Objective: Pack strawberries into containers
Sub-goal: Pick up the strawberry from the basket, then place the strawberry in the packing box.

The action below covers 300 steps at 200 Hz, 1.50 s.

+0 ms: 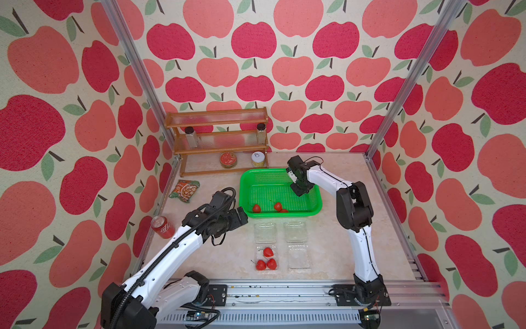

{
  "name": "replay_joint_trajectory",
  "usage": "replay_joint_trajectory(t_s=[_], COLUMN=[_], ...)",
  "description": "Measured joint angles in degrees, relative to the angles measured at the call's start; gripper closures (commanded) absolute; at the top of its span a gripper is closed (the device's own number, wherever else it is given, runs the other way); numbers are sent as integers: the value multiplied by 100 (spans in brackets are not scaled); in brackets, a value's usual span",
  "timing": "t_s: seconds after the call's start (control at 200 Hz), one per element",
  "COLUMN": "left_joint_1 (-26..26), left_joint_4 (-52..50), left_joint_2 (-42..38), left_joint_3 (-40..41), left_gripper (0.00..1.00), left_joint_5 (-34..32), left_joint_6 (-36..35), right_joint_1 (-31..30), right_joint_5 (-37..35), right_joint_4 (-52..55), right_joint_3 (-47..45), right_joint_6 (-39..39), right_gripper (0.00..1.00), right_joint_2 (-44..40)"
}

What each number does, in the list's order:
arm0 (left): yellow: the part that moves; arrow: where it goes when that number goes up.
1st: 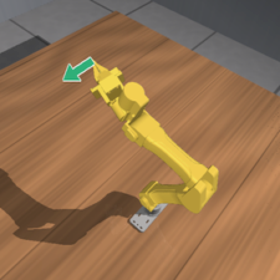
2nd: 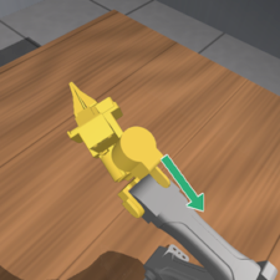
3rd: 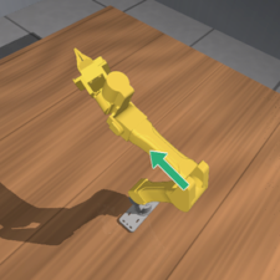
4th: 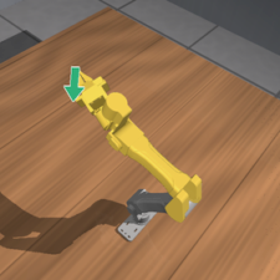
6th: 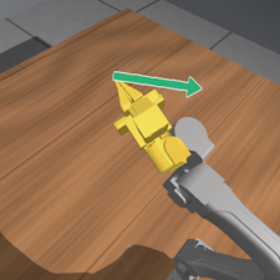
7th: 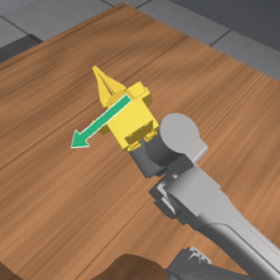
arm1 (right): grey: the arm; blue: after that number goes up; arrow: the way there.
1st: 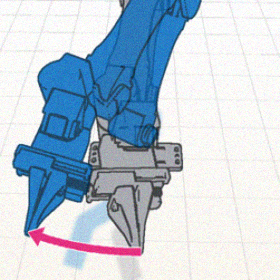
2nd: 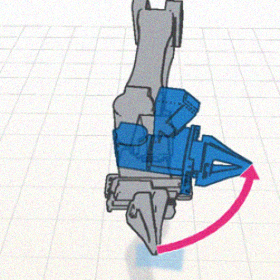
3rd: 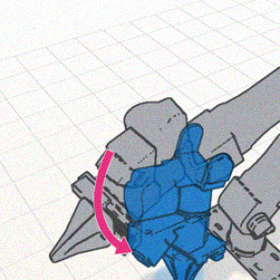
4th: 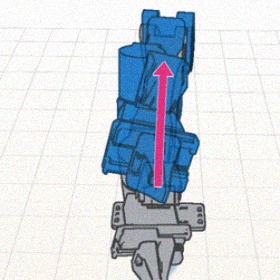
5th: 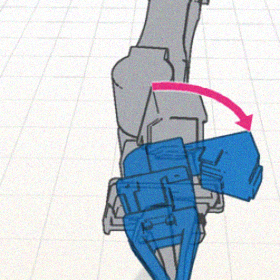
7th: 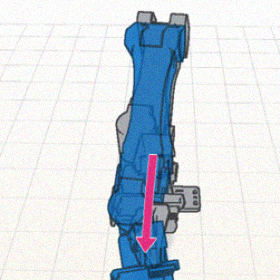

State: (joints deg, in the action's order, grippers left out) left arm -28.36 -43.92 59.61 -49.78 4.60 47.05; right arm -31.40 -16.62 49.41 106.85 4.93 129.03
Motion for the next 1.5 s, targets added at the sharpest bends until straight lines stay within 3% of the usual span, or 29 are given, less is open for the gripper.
replay_joint_trajectory(t_s=[0.4,0.805,1.065,1.321,1.501], left_joint_1=[0,7,22,140,140], left_joint_4=[-7,-138,-278,-474,-544], left_joint_2=[-166,-485,-490,-533,-581], left_joint_3=[4,120,-144,-398,-409], left_gripper=[0,0,0,0,0], left_joint_5=[0,-162,-337,-459,-439], left_joint_6=[2,-17,-20,-22,-13], right_joint_1=[-459,-1722,-2927,-4151,-4487], right_joint_5=[-2,79,455,916,1362], right_joint_4=[98,605,879,859,527], right_joint_3=[-511,-1104,-1814,-2546,-2695], right_joint_6=[-48,-308,-898,-1565,-1832], right_gripper=[57,56,56,56,55], right_joint_2=[-1399,-3073,-3926,-4013,-3633])
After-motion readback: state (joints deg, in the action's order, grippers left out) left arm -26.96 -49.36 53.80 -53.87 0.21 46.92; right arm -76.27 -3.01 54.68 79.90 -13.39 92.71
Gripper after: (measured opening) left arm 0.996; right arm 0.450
